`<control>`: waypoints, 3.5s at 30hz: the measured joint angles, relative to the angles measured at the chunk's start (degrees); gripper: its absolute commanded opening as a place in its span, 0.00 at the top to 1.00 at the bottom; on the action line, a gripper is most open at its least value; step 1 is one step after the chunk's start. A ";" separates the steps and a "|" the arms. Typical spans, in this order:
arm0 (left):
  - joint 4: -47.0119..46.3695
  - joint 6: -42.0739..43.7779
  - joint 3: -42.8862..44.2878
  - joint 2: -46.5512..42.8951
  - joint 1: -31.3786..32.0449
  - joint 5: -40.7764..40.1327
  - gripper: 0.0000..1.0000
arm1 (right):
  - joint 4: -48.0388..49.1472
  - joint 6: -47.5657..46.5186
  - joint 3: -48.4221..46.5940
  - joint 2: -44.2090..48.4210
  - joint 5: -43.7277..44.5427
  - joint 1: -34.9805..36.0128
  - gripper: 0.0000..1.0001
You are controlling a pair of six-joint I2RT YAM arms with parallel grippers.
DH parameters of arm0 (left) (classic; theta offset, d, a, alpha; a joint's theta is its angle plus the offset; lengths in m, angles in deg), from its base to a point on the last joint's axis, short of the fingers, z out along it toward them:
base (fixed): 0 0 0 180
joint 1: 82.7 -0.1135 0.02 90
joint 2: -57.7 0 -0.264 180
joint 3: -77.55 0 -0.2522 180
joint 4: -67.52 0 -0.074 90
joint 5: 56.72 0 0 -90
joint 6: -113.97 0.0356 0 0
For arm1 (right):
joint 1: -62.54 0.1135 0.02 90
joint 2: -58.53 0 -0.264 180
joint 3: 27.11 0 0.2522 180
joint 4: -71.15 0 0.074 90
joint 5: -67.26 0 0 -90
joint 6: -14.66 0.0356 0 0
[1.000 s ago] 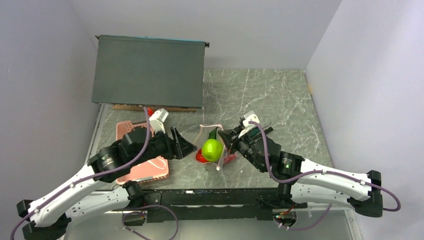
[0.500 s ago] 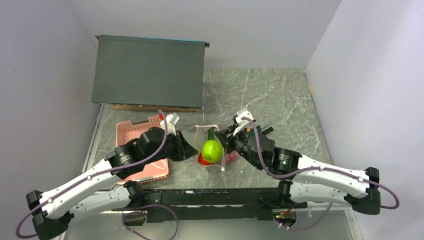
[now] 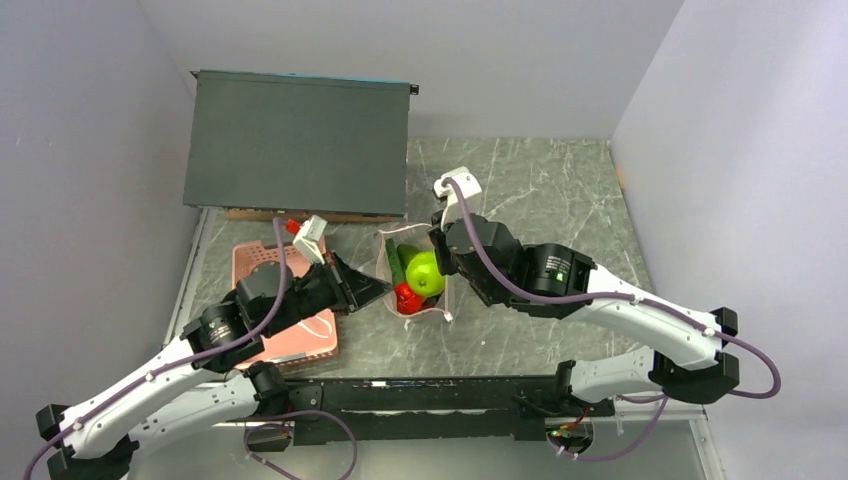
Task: Place the food in the zip-top bag and seal the zipper
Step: Adjust the zipper food storage bag at the center of the board, then zip the zipper food storage bag at the center of the board.
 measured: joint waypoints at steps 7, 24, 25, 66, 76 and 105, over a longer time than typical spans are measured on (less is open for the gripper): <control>-7.10 -3.30 -4.55 -2.51 0.00 -0.39 1.00 | -11.54 0.44 -7.61 -6.64 1.01 0.00 1.00; -21.14 -11.23 -16.22 -6.08 1.44 -5.53 1.00 | -5.18 -3.34 -0.79 -4.87 -14.69 0.00 0.48; -21.16 -11.39 -16.22 -6.29 1.44 -5.90 1.00 | -4.90 -3.65 -0.02 -4.20 -15.37 0.02 0.41; -1.68 -13.57 -6.03 -10.47 1.60 -16.41 0.24 | 21.33 -26.49 34.47 19.41 -17.88 3.48 1.00; 6.71 25.29 16.26 -7.85 1.60 -3.65 0.15 | 19.02 -26.67 31.34 19.28 -21.73 3.48 1.00; 12.50 91.73 26.69 25.73 1.81 32.02 0.05 | 17.33 -24.44 30.25 21.81 -24.39 3.48 1.00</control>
